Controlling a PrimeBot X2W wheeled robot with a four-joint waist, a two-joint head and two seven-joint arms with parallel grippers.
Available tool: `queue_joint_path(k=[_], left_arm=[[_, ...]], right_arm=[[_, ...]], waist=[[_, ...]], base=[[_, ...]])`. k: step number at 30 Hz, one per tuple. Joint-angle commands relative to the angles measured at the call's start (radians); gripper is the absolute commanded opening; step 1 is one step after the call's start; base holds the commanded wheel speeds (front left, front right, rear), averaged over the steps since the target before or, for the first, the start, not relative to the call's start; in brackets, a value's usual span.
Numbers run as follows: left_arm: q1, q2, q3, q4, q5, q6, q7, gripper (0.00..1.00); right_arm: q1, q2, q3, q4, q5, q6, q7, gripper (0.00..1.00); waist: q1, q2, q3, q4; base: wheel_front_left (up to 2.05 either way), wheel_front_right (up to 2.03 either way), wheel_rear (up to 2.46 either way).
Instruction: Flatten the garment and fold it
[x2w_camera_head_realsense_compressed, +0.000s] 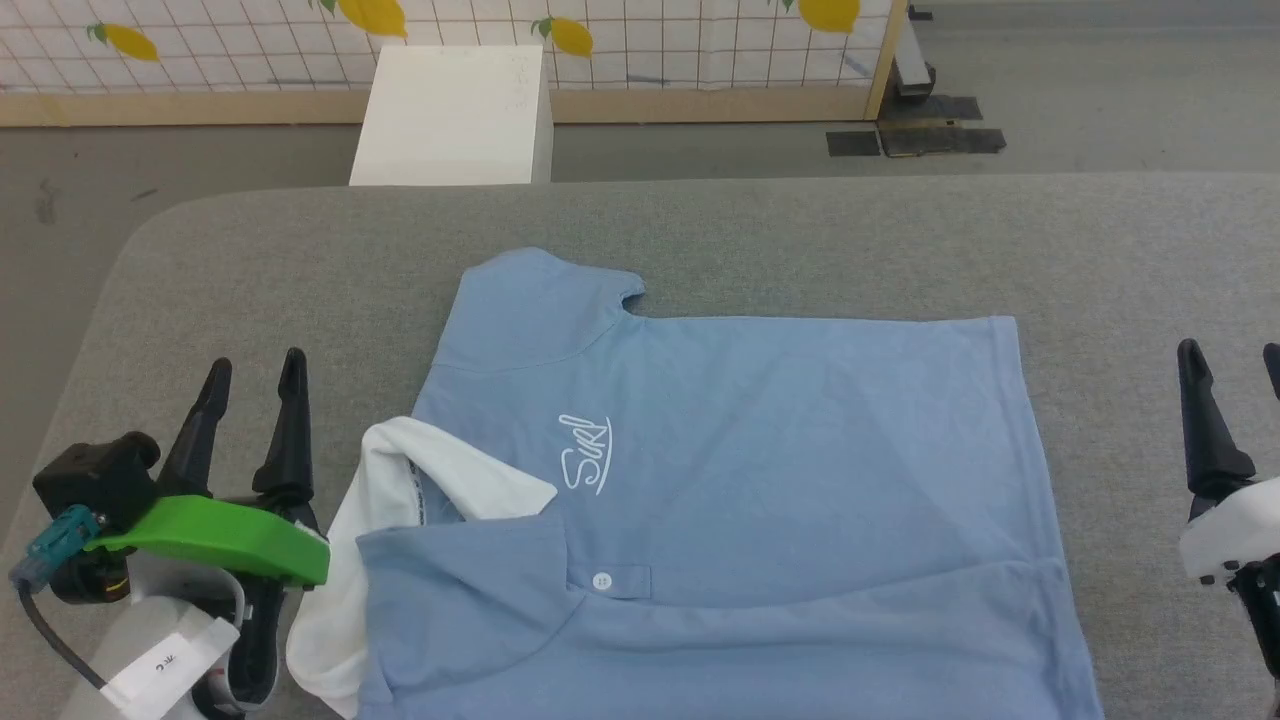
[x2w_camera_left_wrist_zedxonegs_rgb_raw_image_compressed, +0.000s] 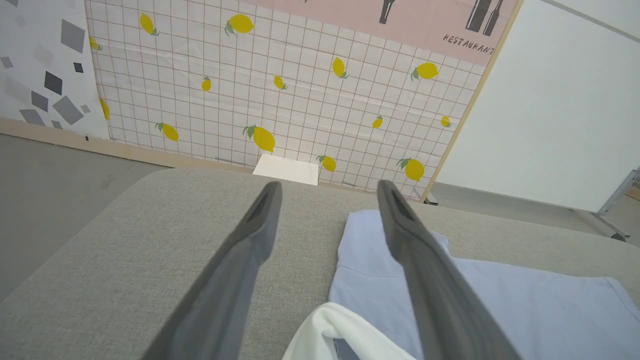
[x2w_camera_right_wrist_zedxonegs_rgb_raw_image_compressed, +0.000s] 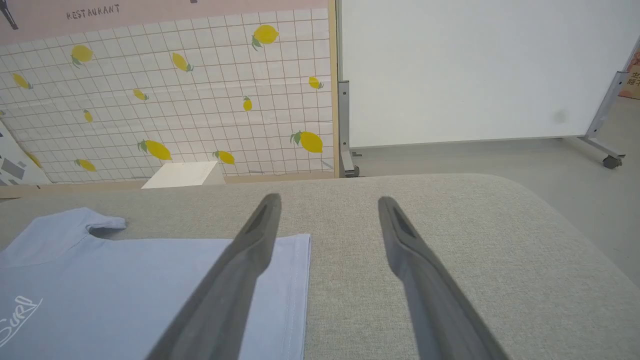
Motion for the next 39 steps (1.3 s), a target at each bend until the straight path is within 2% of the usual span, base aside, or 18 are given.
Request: queue_joint_path(k=[1,6,13,18,22,26,30,35,39], left_arm=[[-0.02,-0.009,0.004,0.013,0.018,-0.014,-0.007,1.0],[-0.023,-0.029,0.003,0.043,0.039,-0.038,-0.011,1.0],[-0.062,-0.009,-0.014,0.074,0.071,-0.051,-0.006,1.0],[-0.162,0.019,-0.05,0.089,0.113,-0.071,0.028,1.0],[-0.302,0.027,-0.091,0.128,0.136,-0.096,0.094,1.0],[-0.491,0.022,-0.134,0.211,0.136,-0.122,0.199,1.0],[-0.677,0.013,-0.177,0.33,0.11,-0.139,0.349,1.0],[-0.849,0.001,-0.216,0.483,0.062,-0.143,0.608,1.0],[-0.941,0.0,-0.251,0.57,0.053,-0.116,0.835,1.0]], right_arm=[[0.011,0.003,0.006,0.003,0.001,-0.002,-0.018,1.0],[0.018,0.008,0.009,0.014,0.003,-0.002,-0.033,1.0],[0.006,0.016,0.015,0.01,-0.004,-0.002,-0.04,1.0],[-0.023,0.024,0.014,-0.008,-0.017,-0.002,-0.033,1.0],[-0.056,0.036,0.013,-0.033,-0.033,-0.002,-0.022,1.0],[-0.095,0.055,0.025,-0.061,-0.056,-0.002,-0.007,1.0],[-0.127,0.083,0.055,-0.085,-0.077,-0.002,0.0,1.0],[-0.147,0.116,0.083,-0.102,-0.099,-0.002,-0.005,1.0],[-0.141,0.137,0.082,-0.108,-0.109,-0.002,-0.018,1.0]], waist=[[0.0,0.0041,0.008,0.003],[0.0,0.0041,0.022,0.006],[0.0,0.0041,0.055,0.0],[0.0,0.0041,0.109,-0.003],[0.0,0.0041,0.172,-0.005],[0.0,0.0041,0.245,-0.018],[0.0,0.0041,0.312,-0.05],[0.0,0.0041,0.381,-0.102],[0.0,0.0041,0.419,-0.141]], base=[[0.0,0.0,0.0],[0.0,0.0,0.0],[0.0,0.0,0.0],[0.0,0.0,0.0],[0.0,0.0,0.0],[0.0,0.0,0.0],[0.0,0.0,0.0],[0.0,0.0,0.0],[0.0,0.0,0.0]])
